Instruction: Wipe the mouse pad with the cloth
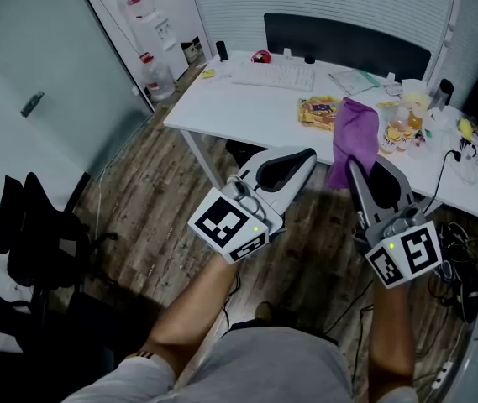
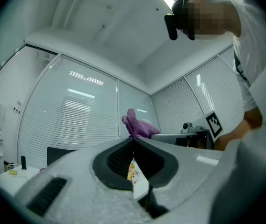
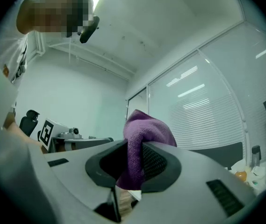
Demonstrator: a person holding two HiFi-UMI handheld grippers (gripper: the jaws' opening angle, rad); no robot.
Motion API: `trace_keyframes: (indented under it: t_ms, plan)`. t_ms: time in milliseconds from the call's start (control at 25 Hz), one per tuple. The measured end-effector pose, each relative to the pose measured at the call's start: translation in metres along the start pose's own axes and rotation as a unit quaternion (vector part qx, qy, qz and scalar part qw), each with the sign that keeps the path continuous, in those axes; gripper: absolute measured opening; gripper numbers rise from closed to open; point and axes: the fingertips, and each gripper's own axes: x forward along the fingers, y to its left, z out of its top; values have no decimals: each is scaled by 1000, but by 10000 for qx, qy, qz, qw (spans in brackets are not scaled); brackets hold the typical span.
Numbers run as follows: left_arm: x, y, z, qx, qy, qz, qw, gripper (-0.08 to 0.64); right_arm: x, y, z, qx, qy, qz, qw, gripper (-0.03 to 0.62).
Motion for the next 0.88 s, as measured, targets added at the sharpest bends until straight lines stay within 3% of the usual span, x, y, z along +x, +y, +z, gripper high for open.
trace_keyframes:
  t_ms: [520,880]
  plan:
    - [-38,40,2,47,-57,-65,10000,15,6,-5,-9,-105,19,-705,9975,69]
    - [-50,56,-4,-84,-128,-149,9998,15,13,6,-23,-162,245,-883,9957,69]
